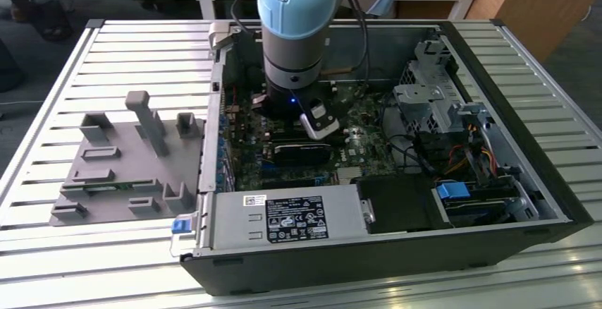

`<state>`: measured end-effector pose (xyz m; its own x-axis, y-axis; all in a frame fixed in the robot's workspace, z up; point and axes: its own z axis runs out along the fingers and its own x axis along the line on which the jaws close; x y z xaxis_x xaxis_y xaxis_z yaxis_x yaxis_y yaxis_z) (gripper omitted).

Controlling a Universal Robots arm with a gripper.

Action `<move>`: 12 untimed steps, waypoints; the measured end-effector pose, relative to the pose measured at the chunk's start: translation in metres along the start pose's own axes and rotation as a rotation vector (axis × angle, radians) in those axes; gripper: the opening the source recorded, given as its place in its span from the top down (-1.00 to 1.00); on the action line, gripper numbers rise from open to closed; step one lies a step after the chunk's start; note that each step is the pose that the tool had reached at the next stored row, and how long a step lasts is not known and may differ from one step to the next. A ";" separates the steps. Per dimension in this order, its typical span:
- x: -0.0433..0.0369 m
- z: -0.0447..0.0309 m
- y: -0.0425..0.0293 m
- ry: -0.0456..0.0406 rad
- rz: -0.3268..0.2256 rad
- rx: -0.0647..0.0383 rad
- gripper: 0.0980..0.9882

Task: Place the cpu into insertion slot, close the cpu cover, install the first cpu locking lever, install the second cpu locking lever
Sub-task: 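Install the second cpu locking lever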

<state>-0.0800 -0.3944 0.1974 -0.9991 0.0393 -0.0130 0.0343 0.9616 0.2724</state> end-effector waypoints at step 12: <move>-0.0001 -0.0128 0.0036 0.0000 0.000 0.000 0.98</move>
<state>-0.0800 -0.3944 0.2108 -0.9991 0.0393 -0.0129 0.0343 0.9616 0.2724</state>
